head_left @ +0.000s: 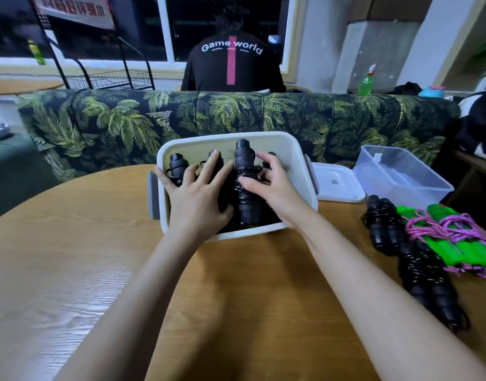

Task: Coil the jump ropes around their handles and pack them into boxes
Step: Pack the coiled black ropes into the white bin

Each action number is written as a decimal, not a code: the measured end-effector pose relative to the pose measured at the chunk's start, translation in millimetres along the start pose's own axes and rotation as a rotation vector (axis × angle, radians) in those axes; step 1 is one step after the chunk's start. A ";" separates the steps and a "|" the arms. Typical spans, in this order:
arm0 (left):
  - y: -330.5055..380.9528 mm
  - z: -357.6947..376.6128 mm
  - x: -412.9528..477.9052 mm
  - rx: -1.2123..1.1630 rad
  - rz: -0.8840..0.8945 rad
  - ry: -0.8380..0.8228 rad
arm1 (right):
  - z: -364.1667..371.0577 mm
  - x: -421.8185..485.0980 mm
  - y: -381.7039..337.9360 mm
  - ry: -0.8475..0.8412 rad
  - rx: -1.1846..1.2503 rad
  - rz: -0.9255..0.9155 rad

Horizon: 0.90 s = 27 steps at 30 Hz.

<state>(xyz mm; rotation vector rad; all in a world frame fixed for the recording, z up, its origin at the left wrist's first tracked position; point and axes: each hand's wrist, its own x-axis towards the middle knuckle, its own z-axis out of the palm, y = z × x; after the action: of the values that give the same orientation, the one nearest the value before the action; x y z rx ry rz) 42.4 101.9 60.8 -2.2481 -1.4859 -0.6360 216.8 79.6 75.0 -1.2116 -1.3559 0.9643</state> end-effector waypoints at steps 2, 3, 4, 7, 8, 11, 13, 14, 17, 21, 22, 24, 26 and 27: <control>0.6 0.2 -0.7 -0.014 -0.006 0.009 | 2.5 3.0 11.1 -0.022 0.009 0.018; 1.1 0.5 -1.5 -0.020 -0.009 0.014 | 2.5 3.0 13.8 -0.031 -0.016 0.023; 1.8 0.8 -2.4 -0.024 -0.010 0.019 | 0.8 4.1 16.5 -0.035 -0.073 0.019; 3.1 0.6 -4.6 -0.042 -0.005 0.022 | -5.1 6.6 16.8 0.014 -0.517 -0.069; 3.3 0.1 -4.7 -0.047 -0.004 0.017 | -6.0 5.8 16.9 0.049 -0.630 -0.111; 3.5 -1.0 -5.4 -0.065 -0.005 0.002 | -7.0 -2.5 16.6 0.102 -0.595 -0.122; 3.0 -2.1 -6.2 -0.063 -0.005 -0.003 | -13.7 -4.9 14.1 0.074 -0.672 -0.115; 2.9 -2.6 -6.3 -0.060 0.000 -0.007 | -19.1 -6.1 9.8 0.056 -0.772 -0.137; 2.8 -1.9 -6.2 -0.067 0.010 0.002 | -27.8 -11.0 -3.0 -0.017 -0.967 -0.282; 6.3 -3.2 -1.6 -0.038 0.022 0.107 | -23.6 -25.3 -0.1 -0.052 -0.904 -0.253; 9.5 -4.1 1.6 -0.031 0.040 0.132 | -23.8 -26.6 1.2 -0.051 -0.879 -0.231; 19.4 -4.3 9.5 -0.046 0.109 0.134 | -26.2 -25.8 2.8 -0.049 -0.859 -0.231; 27.8 0.4 14.7 -0.060 0.170 0.085 | -28.0 -22.6 8.6 -0.040 -0.854 -0.251; 29.9 4.9 15.3 -0.053 0.178 0.055 | -30.0 -22.4 13.3 -0.014 -0.854 -0.245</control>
<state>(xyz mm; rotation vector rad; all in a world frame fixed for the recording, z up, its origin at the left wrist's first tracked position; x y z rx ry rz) 76.1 104.9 63.5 -2.3502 -1.2399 -0.6834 247.5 57.8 62.4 -1.5890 -1.9597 0.1896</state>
